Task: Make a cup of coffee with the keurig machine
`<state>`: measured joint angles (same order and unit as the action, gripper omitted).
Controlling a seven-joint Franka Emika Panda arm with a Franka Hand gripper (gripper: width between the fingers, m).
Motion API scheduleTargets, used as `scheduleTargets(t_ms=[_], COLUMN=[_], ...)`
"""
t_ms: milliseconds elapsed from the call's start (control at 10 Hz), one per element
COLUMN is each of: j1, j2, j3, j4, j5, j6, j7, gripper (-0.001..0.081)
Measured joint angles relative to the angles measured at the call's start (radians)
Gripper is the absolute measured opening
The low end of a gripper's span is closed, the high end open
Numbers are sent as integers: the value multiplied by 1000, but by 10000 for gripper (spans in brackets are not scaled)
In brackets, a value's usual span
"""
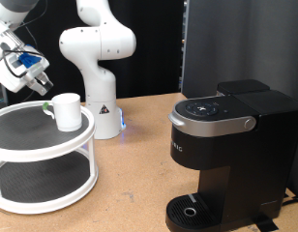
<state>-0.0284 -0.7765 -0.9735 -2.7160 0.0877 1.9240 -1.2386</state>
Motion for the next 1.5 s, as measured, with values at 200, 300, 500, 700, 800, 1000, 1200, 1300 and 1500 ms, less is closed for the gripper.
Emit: scheduleTargets(t_ms=[200,300,500,700,800,1000,1200,1300,1500], j1=[0,0,0,4,8,22,42,51,63], j2=[5,8,11,15,19,28,37,37,37], j3=[-19,-28,-47,-64,-74,-93,-114,-122,-133], j4=[-11,-17,-39,-62,-71,-81,-81,-81,-81], j5=[-12,-14,-14,-14,-14,-14,-13,-13,-13], j6=[16,27,70,115,136,168,175,176,179], j7=[-5,-12,-21,-29,-34,-40,-41,-42,-42], gripper=[435,435,739,794,802,802,802,802,714])
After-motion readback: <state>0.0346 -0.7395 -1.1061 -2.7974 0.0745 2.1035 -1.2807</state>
